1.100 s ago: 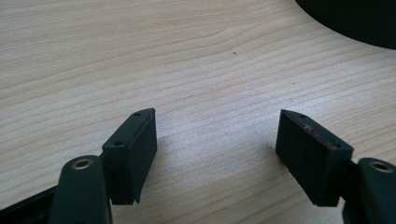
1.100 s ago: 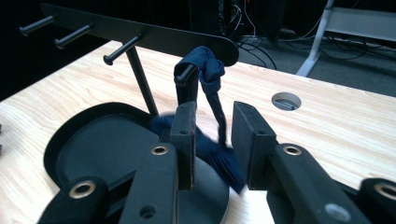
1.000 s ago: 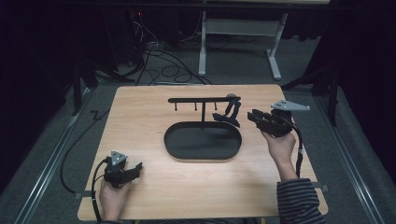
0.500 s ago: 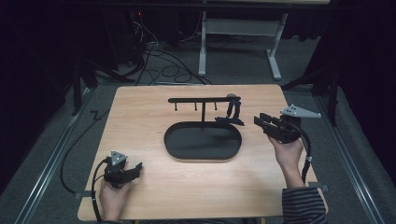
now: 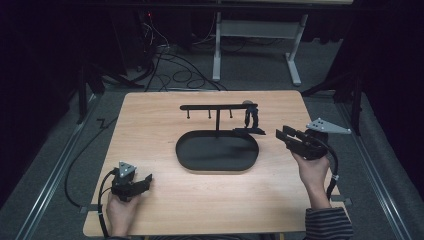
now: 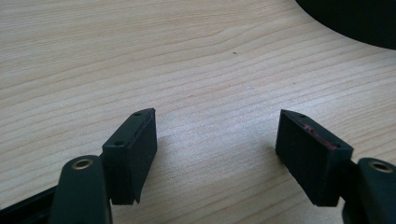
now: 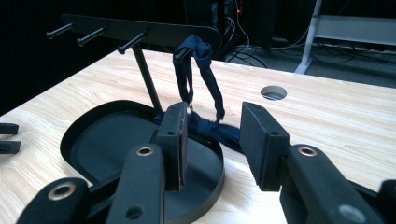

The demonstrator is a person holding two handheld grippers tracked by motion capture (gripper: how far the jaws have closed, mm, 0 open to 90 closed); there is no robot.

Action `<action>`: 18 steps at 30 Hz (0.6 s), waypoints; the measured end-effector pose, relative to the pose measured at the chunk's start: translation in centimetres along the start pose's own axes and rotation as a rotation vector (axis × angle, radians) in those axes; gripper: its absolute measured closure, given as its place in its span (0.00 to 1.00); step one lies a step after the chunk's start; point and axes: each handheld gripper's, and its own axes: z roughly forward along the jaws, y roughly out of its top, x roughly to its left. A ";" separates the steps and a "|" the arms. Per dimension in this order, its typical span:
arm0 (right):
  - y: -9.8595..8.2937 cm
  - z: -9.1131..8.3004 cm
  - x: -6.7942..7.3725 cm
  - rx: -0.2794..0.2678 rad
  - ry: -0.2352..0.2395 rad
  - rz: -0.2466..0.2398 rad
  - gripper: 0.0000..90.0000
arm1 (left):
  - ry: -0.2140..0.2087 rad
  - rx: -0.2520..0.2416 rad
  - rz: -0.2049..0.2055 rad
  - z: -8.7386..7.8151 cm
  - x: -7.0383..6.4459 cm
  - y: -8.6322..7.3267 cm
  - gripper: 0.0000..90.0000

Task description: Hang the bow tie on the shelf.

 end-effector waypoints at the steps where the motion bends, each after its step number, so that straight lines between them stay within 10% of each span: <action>1: -0.1 -0.1 0.0 0.003 0.000 0.006 0.71 | 0.000 0.000 0.000 0.0 0.0 0.0 0.33; 18: -2.3 -1.5 0.0 -0.017 -0.058 -0.005 0.58 | -0.003 0.002 -0.001 0.0 0.0 0.0 0.33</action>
